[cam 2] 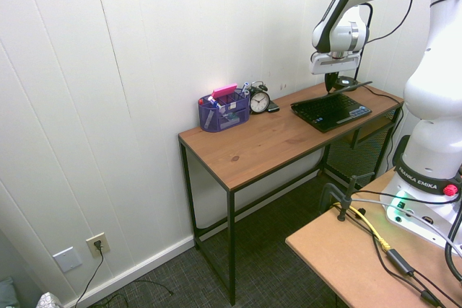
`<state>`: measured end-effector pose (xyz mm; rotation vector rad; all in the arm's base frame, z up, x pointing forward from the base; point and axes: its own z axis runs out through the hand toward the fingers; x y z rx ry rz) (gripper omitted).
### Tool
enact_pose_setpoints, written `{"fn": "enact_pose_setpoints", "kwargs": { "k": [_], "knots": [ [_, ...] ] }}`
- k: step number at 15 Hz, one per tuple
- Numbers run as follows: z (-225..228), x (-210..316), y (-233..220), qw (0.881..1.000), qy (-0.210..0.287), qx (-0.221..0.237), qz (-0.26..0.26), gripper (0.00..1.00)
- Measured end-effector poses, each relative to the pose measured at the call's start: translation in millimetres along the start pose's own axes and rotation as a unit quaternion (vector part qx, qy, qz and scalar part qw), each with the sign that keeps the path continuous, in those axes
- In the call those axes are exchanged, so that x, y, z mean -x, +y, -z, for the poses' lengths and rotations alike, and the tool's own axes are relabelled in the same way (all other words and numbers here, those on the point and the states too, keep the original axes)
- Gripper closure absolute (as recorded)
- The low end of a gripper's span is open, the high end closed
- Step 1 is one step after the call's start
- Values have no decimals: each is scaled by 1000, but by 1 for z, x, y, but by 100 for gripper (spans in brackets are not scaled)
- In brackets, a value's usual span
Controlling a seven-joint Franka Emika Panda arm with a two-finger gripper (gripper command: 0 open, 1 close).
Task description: Close the laptop lid
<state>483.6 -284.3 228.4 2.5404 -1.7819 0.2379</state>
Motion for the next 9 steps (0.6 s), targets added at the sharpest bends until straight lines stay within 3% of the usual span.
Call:
{"fn": "enact_pose_setpoints", "kwargs": {
  "k": [9],
  "knots": [
    [-24, 9, 25, 999, -31, 23, -7, 100]
  ]
}}
